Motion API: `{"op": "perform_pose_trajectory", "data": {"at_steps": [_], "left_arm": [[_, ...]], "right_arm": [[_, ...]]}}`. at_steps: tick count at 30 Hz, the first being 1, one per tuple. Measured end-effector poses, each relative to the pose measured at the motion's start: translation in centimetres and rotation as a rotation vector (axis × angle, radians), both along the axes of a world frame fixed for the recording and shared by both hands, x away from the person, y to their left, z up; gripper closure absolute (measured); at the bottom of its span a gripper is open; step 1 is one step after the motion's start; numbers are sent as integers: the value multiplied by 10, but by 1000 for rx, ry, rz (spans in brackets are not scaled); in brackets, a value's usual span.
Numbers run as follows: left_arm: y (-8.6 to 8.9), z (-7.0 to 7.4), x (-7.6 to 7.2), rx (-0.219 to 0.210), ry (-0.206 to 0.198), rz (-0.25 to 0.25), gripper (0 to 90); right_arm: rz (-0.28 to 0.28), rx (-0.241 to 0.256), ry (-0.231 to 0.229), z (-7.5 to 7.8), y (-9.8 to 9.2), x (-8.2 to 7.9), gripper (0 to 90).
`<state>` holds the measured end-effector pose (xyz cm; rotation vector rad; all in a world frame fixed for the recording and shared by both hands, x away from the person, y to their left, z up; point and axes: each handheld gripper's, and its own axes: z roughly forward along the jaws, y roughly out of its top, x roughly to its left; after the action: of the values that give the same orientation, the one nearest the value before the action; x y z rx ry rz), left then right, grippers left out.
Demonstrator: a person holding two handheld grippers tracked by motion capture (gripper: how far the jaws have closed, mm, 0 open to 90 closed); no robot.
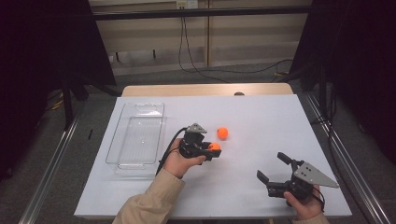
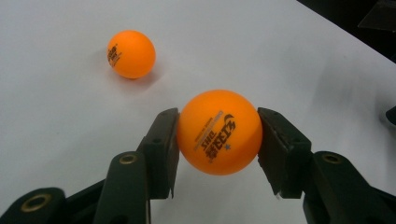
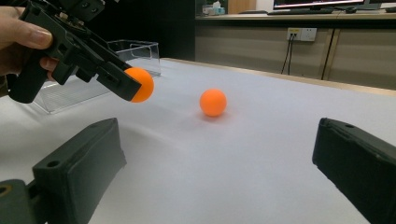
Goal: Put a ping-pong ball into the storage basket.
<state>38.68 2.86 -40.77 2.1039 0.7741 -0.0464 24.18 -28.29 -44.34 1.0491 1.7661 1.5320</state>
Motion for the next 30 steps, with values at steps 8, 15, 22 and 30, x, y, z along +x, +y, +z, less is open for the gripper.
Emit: {"op": "perform_pose_trajectory", "data": {"at_steps": [8, 15, 22, 30], "left_arm": [[6, 4, 2, -8, 2, 20, 509], [11, 7, 4, -14, 4, 36, 509], [15, 9, 5, -15, 6, 47, 509], [19, 11, 6, -20, 14, 56, 509]], "right_arm": [[0, 0, 1, 0, 0, 0, 10], [0, -1, 0, 0, 0, 0, 10], [1, 0, 0, 0, 0, 0, 10], [1, 1, 0, 0, 0, 0, 10]]}}
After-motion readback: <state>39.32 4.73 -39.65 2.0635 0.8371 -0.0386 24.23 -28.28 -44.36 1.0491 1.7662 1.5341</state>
